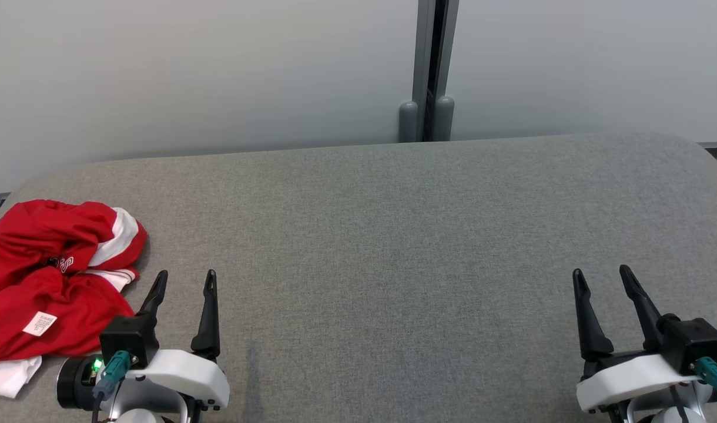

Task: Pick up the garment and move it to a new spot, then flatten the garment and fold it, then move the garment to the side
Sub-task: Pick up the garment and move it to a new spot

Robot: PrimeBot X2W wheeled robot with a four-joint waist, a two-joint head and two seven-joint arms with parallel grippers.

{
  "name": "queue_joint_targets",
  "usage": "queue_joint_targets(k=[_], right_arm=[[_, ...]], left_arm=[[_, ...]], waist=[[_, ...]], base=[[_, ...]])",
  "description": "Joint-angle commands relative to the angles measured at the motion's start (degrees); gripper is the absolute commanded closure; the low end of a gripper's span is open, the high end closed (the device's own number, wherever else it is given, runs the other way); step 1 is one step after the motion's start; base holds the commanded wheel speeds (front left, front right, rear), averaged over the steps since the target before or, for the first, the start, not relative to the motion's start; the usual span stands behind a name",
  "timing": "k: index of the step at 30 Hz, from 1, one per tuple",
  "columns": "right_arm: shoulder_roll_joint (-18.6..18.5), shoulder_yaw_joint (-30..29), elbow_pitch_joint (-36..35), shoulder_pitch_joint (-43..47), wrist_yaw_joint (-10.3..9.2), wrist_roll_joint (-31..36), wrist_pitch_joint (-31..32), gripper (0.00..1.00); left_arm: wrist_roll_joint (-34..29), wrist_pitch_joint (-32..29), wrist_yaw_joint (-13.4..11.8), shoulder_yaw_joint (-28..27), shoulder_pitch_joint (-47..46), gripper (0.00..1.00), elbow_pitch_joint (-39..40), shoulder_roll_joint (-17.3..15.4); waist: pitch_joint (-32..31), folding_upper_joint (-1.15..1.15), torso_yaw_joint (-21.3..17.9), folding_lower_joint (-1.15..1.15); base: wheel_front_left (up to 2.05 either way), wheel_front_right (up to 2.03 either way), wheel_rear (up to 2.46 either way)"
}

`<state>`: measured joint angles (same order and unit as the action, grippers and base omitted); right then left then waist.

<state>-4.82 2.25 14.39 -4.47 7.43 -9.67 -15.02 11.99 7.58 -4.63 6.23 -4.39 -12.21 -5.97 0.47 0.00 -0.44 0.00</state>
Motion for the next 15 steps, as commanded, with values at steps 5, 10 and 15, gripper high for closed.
queue_joint_targets(k=[5, 10, 15], right_arm=[[-0.2, -0.6, 0.2, -0.7, 0.10, -0.1, -0.3, 0.00], [-0.3, -1.1, 0.1, 0.0, 0.10, 0.2, -0.3, 0.00], [-0.4, -1.3, -0.3, 0.4, 0.10, 0.4, 0.0, 0.00]], left_arm=[[0.4, -0.1, -0.4, -0.2, -0.4, 0.00, -0.4, -0.4], [0.7, 0.0, -0.3, 0.2, -0.7, 0.00, -0.7, -0.4], [1.0, 0.3, -0.4, 0.4, -1.5, 0.00, -0.9, -0.4]], waist=[[0.1, 0.00, 0.0, 0.00], [-0.1, 0.00, 0.7, 0.00], [0.2, 0.00, 4.0, 0.00]], base=[[0.00, 0.00, 0.00], [0.00, 0.00, 0.00], [0.00, 0.00, 0.00]])
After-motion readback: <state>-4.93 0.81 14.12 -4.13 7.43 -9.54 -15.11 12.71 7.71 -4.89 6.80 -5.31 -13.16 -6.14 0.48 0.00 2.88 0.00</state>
